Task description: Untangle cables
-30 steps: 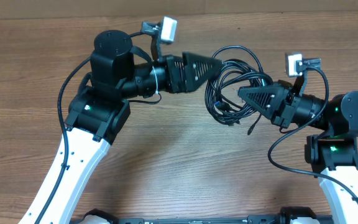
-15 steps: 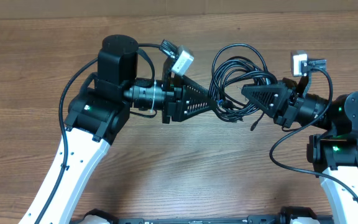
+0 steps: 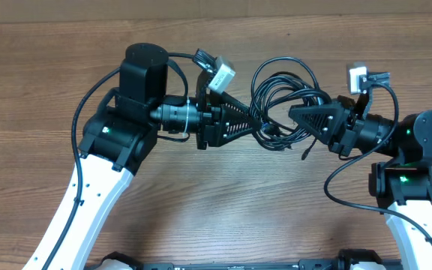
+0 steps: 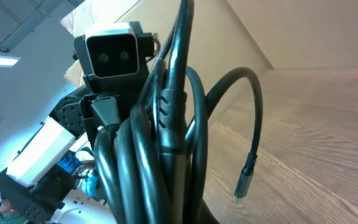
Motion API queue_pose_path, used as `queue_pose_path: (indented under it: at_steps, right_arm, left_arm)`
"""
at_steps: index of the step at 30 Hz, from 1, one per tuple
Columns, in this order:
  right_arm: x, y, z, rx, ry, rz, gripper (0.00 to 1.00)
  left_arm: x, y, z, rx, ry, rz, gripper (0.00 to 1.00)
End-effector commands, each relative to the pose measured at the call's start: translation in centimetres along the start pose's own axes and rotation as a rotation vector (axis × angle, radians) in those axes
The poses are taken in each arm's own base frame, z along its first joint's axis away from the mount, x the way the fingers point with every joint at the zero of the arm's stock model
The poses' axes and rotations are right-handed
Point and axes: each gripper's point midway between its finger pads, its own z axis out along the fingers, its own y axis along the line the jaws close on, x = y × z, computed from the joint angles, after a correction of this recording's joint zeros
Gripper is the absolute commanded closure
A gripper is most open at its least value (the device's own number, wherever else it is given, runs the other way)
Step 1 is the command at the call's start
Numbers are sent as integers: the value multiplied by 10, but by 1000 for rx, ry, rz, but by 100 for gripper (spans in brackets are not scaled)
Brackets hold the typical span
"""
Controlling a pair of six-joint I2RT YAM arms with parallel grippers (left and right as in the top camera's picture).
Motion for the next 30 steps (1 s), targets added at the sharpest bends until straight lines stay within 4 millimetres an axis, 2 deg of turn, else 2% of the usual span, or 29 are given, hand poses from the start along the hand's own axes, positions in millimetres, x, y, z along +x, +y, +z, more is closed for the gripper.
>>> queue_pose_path:
  at_steps: [1,2,5,6,7,8,10,11,13,16,22,27,30]
  right_arm:
    - [3,7,3,-26,21,-20,96]
    - [4,7,3,-27,22,-18,96]
    - [6,8,3,-33,33,-13,94]
    - [7,8,3,-37,41,-12,85]
    - [8,9,3,-40,44,-11,68]
    - [8,9,3,-39,44,-9,59]
    - [7,8,2,-35,41,-8,28]
    - [6,6,1,-29,38,-4,18]
    - [5,0,-4,-7,28,19,7]
    - [5,-10,-9,25,18,74,3]
    - [9,-8,-8,14,37,123,4]
    - [14,-3,-3,-9,59,117,5]
    - [8,-9,-3,22,21,119,4]
  left_arm:
    - [-5,-7,8,-14,-3,61,92]
    - [-6,-8,9,-10,-5,69,96]
    - [-8,-8,9,-12,-11,79,96]
    - [-9,-8,8,-12,-14,84,96]
    - [-11,-6,6,-20,-22,91,96]
    - [-14,-1,4,-42,-32,92,96]
    - [-19,12,-3,-104,-57,87,96]
    - [-21,16,-7,-117,-65,85,96]
    - [-24,23,-16,-141,-82,80,96]
    - [-30,34,-30,-182,-111,72,96]
    - [-35,55,-34,-312,-136,68,96]
    - [-31,44,-19,-279,-104,135,96]
    - [-24,26,2,-217,-69,183,96]
